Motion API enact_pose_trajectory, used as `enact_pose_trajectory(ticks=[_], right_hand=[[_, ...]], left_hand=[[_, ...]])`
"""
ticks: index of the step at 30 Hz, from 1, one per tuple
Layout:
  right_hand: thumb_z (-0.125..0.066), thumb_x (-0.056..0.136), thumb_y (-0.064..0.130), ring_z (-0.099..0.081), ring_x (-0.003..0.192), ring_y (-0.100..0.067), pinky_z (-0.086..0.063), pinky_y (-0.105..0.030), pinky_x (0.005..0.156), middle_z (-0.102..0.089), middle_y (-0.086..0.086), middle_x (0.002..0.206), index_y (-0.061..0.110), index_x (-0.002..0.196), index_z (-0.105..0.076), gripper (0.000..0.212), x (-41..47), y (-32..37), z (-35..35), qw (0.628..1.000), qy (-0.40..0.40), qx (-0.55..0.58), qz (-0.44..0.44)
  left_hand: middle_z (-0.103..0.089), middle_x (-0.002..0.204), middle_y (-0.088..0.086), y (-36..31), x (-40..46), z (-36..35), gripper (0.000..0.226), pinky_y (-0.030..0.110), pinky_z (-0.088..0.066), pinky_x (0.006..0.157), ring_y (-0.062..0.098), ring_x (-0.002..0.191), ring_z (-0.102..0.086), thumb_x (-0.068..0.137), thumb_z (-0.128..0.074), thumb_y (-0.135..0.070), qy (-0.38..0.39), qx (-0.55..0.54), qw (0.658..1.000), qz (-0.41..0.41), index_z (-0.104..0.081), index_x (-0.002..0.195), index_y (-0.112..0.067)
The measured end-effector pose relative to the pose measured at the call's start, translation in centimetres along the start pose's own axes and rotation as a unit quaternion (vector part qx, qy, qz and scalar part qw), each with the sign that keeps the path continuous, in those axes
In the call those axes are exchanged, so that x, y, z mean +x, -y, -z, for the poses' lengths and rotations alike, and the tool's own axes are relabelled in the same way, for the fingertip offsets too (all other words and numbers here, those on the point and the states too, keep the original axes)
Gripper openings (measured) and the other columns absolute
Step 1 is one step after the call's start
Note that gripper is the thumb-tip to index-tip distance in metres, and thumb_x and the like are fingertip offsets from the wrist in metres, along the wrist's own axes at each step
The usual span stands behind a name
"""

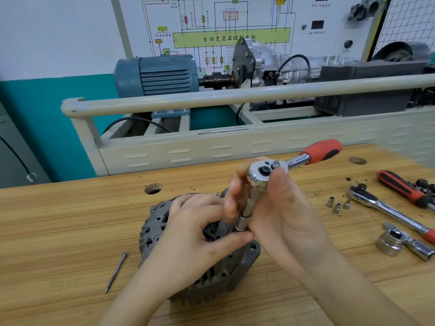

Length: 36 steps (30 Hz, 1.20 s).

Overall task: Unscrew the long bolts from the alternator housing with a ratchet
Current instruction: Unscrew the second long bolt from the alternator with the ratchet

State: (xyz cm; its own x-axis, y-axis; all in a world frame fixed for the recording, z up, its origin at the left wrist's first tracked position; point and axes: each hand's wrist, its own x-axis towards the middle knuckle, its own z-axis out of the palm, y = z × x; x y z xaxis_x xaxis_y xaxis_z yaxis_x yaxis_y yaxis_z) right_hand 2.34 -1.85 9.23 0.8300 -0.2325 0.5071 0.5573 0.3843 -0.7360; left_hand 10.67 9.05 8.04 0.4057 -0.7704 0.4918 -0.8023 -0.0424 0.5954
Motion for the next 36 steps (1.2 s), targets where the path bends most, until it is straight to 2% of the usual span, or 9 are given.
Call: enact_pose_trajectory(ticks=[6, 9, 14, 16, 19, 22, 26, 30, 36], right_hand=[[-0.077, 0.062, 0.046, -0.059, 0.064, -0.011, -0.048, -0.022, 0.062, -0.064, 0.002, 0.074, 0.021, 0.077, -0.067, 0.031, -0.05, 0.26, -0.04, 1.0, -0.004, 0.003, 0.018], [-0.072, 0.065, 0.051, -0.06, 0.063, -0.011, -0.048, -0.023, 0.061, -0.064, 0.003, 0.075, 0.02, 0.079, -0.068, 0.035, -0.01, 0.12, -0.01, 1.0, 0.001, 0.016, -0.002], [-0.074, 0.063, 0.049, -0.061, 0.062, -0.013, -0.05, -0.024, 0.061, -0.065, -0.001, 0.074, 0.015, 0.082, -0.069, 0.039, 0.16, -0.02, 0.24, 0.997, -0.009, 0.074, -0.018], [-0.076, 0.06, 0.047, -0.06, 0.062, -0.011, -0.05, -0.023, 0.061, -0.065, 0.001, 0.075, 0.016, 0.08, -0.07, 0.037, 0.18, 0.05, 0.34, 0.998, -0.018, 0.061, -0.012], [-0.08, 0.059, 0.041, -0.06, 0.062, -0.011, -0.05, -0.022, 0.061, -0.064, 0.001, 0.074, 0.018, 0.076, -0.067, 0.031, 0.13, 0.22, 0.24, 0.999, -0.016, 0.039, 0.008], [-0.08, 0.061, 0.039, -0.06, 0.062, -0.011, -0.049, -0.023, 0.062, -0.064, 0.0, 0.072, 0.02, 0.074, -0.065, 0.027, 0.04, 0.3, 0.05, 0.999, -0.004, 0.024, 0.022], [-0.075, 0.065, 0.045, -0.06, 0.061, -0.013, -0.048, -0.024, 0.059, -0.064, 0.0, 0.076, 0.018, 0.078, -0.065, 0.032, 0.12, 0.14, 0.01, 0.999, 0.001, 0.036, 0.008], [-0.074, 0.062, 0.049, -0.06, 0.061, -0.012, -0.049, -0.023, 0.059, -0.064, 0.0, 0.074, 0.019, 0.079, -0.069, 0.035, 0.25, 0.06, 0.3, 0.998, -0.012, 0.058, -0.013], [-0.082, 0.06, 0.034, -0.06, 0.061, -0.014, -0.05, -0.024, 0.06, -0.063, -0.002, 0.072, 0.016, 0.075, -0.062, 0.031, 0.17, 0.36, 0.36, 0.998, -0.004, 0.055, 0.02]], left_hand=[[-0.054, 0.077, -0.019, 0.11, 0.08, -0.16, 0.03, 0.048, -0.036, 0.091, 0.002, 0.083, -0.051, 0.067, -0.056, -0.059, 0.001, 0.016, 1.0, 0.0, -0.06, 0.069, -0.03], [-0.057, 0.083, -0.018, -0.06, 0.05, -0.02, 0.017, 0.046, -0.037, 0.091, 0.002, 0.086, -0.052, 0.067, -0.057, -0.059, 0.002, -0.001, 1.0, 0.005, -0.057, 0.07, -0.042], [-0.061, 0.093, -0.022, 0.17, -0.06, 0.26, 0.027, 0.042, -0.029, 0.101, 0.002, 0.101, -0.052, 0.069, -0.052, -0.061, 0.028, 0.015, 0.999, 0.006, -0.064, 0.08, -0.04], [-0.059, 0.092, -0.026, 0.1, -0.02, 0.19, 0.025, 0.036, -0.026, 0.101, -0.005, 0.1, -0.049, 0.067, -0.05, -0.063, 0.023, 0.027, 0.999, 0.009, -0.062, 0.072, -0.042], [-0.054, 0.088, -0.031, 0.0, 0.04, 0.11, 0.018, 0.034, -0.026, 0.099, -0.009, 0.092, -0.048, 0.064, -0.051, -0.063, 0.011, 0.027, 0.999, 0.011, -0.045, 0.057, -0.048], [-0.054, 0.085, -0.029, -0.02, -0.02, 0.07, 0.018, 0.038, -0.029, 0.099, -0.008, 0.09, -0.048, 0.064, -0.052, -0.063, 0.012, 0.02, 1.0, 0.007, -0.046, 0.059, -0.046], [-0.061, 0.086, -0.018, 0.07, -0.05, 0.03, 0.029, 0.042, -0.03, 0.099, 0.002, 0.095, -0.053, 0.065, -0.053, -0.062, 0.01, 0.005, 1.0, 0.008, -0.062, 0.071, -0.035], [-0.06, 0.087, -0.023, 0.0, 0.03, 0.12, 0.018, 0.038, -0.027, 0.101, 0.002, 0.097, -0.052, 0.065, -0.053, -0.063, 0.011, 0.011, 1.0, 0.015, -0.054, 0.067, -0.045], [-0.054, 0.082, -0.03, 0.01, -0.02, 0.14, 0.019, 0.037, -0.029, 0.098, -0.007, 0.089, -0.05, 0.065, -0.053, -0.061, 0.008, 0.02, 1.0, 0.008, -0.044, 0.056, -0.048]])
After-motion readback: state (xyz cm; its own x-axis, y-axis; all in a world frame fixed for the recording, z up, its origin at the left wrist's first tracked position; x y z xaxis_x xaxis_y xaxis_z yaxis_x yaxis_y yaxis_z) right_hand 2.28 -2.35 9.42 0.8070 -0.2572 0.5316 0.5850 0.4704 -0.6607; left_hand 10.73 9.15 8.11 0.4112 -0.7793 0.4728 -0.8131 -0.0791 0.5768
